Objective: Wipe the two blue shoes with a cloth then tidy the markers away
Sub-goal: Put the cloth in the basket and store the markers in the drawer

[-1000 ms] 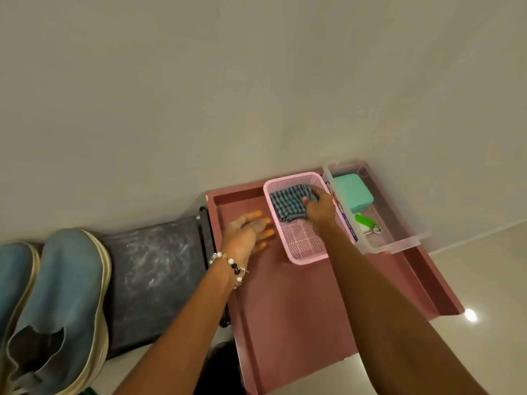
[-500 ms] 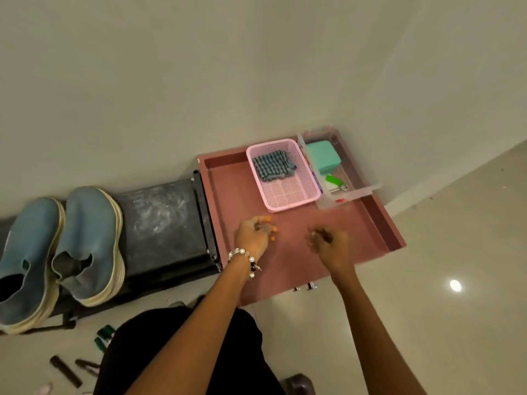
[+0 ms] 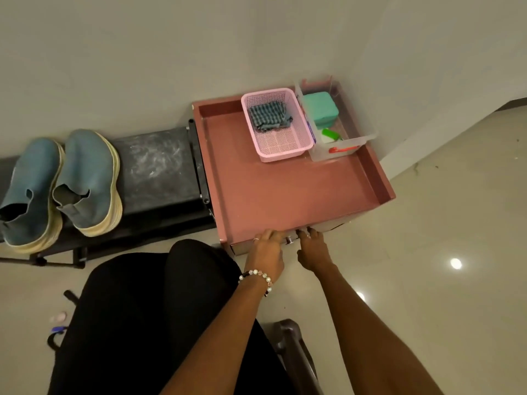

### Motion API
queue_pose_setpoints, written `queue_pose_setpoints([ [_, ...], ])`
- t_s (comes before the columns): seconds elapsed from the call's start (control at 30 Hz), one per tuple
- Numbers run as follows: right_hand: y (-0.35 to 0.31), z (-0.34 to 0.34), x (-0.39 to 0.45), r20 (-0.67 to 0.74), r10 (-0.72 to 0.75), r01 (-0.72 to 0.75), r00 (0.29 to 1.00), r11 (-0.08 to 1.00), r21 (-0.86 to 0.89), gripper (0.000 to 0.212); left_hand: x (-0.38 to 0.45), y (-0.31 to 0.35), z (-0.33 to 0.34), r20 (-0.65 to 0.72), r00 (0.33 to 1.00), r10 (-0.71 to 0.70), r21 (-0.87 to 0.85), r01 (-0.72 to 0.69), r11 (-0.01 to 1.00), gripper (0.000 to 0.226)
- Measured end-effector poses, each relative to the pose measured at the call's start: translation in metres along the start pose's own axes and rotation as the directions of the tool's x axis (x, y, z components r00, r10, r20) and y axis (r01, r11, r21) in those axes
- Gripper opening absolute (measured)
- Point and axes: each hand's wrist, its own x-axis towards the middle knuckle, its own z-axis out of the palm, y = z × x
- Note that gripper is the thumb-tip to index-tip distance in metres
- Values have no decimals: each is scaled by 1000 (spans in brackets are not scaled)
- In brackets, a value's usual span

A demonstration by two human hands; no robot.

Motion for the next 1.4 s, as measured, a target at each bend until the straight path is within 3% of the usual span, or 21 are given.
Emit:
queue_pose_setpoints([
  [0.13,8,15,12,130,38,-22,991,992,-128,75,9,-5,-3,12,997,70,84,-71,994,54],
  [0.4,18,32,12,-11,8,-10,1000,987,-162,57,18,-18,6,71,991,115,242,-129,962,56],
  [0.5,29,36,-3,-5,-7,6,1000,984,-181,53,14,-15,10,164,985,44,292,-91,952,54],
  [0.6,38,43,-24,40,18,-11,999,985,-170,48,6,-14,22,400,911,-104,302,-23,953,52],
  [0.73,51,59,-60,136,101,-84,986,988,-127,45,-7,1,33,612,773,-169,327,-53,944,54],
  [0.83,60,66,-93,190,153,-144,970,988,-62,52,-20,9,38,702,677,-220,348,-57,936,52],
  [0.93,63,63,-108,244,164,-164,956,986,-22,59,-26,8,41,716,651,-251,397,-85,914,53],
  [1.07,49,28,-104,166,129,-156,978,975,160,25,-36,20,29,662,709,-241,302,41,953,51],
  [1.13,36,-4,-101,45,119,-127,992,934,335,21,-35,25,17,550,806,-218,150,161,975,42],
  [1.2,21,-33,-100,-103,156,-90,982,878,471,26,-31,25,0,363,908,-210,-112,267,957,35],
  [1.3,-11,-65,-84,-205,106,47,973,780,624,24,-33,26,-46,129,949,-286,-596,305,743,30],
  [1.4,-65,-86,-61,-234,-31,184,972,720,669,25,-52,19,-100,-76,910,-407,-780,200,593,28],
])
